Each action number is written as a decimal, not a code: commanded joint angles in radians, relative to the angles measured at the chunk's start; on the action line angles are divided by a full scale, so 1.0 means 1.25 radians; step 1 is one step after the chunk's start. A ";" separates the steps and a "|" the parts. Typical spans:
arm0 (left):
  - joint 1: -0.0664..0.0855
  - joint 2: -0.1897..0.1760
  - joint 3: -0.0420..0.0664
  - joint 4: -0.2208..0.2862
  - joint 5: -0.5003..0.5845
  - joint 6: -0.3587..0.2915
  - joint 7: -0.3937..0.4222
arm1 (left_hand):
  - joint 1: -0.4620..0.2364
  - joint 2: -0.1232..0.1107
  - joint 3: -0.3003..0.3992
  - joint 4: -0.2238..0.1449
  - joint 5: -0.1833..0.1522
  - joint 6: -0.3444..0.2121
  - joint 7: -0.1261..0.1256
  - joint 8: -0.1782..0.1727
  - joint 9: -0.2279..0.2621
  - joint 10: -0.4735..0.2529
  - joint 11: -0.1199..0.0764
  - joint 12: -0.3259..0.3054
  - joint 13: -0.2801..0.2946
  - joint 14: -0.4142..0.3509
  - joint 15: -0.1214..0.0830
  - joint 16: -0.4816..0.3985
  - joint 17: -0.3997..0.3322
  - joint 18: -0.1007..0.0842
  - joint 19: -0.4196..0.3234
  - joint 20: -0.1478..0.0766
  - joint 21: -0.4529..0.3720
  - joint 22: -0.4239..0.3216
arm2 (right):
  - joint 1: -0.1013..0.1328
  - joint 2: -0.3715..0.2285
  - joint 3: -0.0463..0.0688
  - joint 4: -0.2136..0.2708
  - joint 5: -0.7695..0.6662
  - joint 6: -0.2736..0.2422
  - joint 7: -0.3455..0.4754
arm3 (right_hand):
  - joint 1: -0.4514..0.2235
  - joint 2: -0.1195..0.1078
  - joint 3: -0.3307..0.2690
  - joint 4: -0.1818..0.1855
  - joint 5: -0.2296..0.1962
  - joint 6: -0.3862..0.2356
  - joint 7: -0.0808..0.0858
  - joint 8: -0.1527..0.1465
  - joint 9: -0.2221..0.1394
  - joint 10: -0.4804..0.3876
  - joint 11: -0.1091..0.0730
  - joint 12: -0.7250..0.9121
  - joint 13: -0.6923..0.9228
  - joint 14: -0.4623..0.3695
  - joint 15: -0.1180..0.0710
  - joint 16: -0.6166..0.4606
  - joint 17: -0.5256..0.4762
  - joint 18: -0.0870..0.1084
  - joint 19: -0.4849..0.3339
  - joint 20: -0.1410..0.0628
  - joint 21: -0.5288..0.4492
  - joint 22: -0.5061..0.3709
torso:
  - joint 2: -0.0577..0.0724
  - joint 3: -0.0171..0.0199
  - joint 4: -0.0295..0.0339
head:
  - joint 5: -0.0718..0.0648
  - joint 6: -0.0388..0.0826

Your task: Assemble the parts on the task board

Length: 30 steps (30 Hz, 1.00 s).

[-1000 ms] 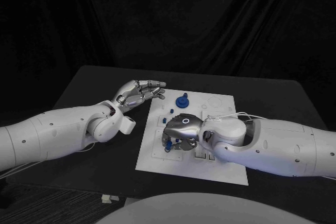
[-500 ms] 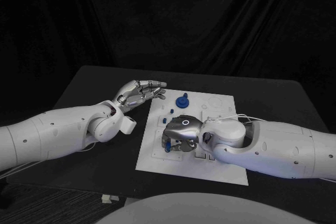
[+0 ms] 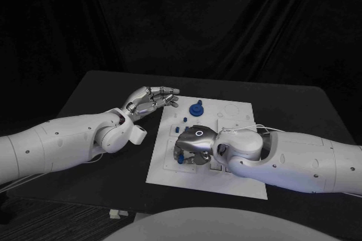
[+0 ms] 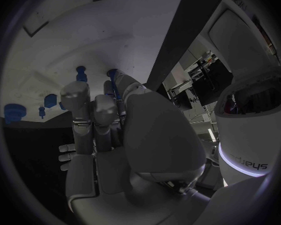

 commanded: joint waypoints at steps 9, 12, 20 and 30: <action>-0.002 0.003 0.001 -0.001 0.005 0.015 0.005 | 0.004 0.003 0.007 0.000 0.003 0.002 0.002 -0.002 -0.001 -0.001 -0.003 -0.006 0.001 -0.001 0.000 -0.005 -0.001 -0.007 -0.001 0.000 0.002 -0.001 | -0.004 0.002 0.000 -0.003 -0.007 -0.003 -0.023 | -0.019 -0.012 0.010 0.001 -0.006 -0.043 0.017 -0.016 -0.009 -0.029 0.005 -0.024 -0.003 -0.027 0.015 -0.025 -0.023 -0.007 -0.026 0.008 -0.053 0.076 | 0.000 -0.0003 -0.0002 | -0.001 0.000; -0.003 0.002 0.001 -0.001 0.005 0.015 0.005 | 0.004 0.003 0.009 0.000 0.003 0.002 0.003 -0.002 -0.001 -0.001 -0.003 -0.007 0.001 -0.002 0.000 -0.005 -0.001 -0.007 -0.002 0.000 0.002 -0.001 | -0.004 0.001 -0.001 -0.003 -0.007 -0.002 -0.026 | -0.036 -0.033 0.005 0.004 -0.011 -0.140 0.006 -0.017 -0.029 -0.120 0.023 -0.051 -0.007 -0.054 0.029 -0.048 -0.050 -0.003 -0.052 0.018 -0.103 0.066 | 0.000 -0.0004 -0.0002 | -0.001 0.000; -0.003 0.001 0.001 -0.001 0.005 0.016 0.003 | 0.004 0.003 0.009 0.000 0.003 0.002 0.003 -0.002 -0.001 -0.001 -0.003 -0.007 0.001 -0.002 0.000 -0.005 -0.001 -0.007 -0.002 0.000 0.002 -0.001 | -0.003 -0.030 0.000 0.019 -0.007 -0.062 -0.032 | -0.016 -0.064 -0.118 0.074 -0.050 -0.446 -0.060 -0.020 -0.088 -0.398 0.038 -0.013 0.008 -0.189 0.032 -0.143 -0.181 0.033 -0.169 0.031 -0.327 0.025 | -0.001 -0.0002 0.0004 | -0.007 0.000; -0.003 -0.011 0.001 0.002 0.005 0.012 0.003 | 0.004 0.003 0.011 -0.001 0.002 0.001 0.003 -0.002 -0.001 -0.001 -0.003 -0.007 0.001 -0.002 0.000 -0.006 -0.001 -0.007 -0.002 0.000 0.002 -0.001 | 0.067 -0.198 0.002 0.143 0.050 -0.194 -0.029 | -0.002 -0.085 -0.146 0.150 -0.091 -0.416 -0.041 -0.015 -0.084 -0.415 0.032 0.093 0.033 -0.162 0.026 -0.096 -0.161 0.025 -0.135 0.031 -0.260 0.037 | -0.002 0.0004 -0.0022 | -0.013 0.000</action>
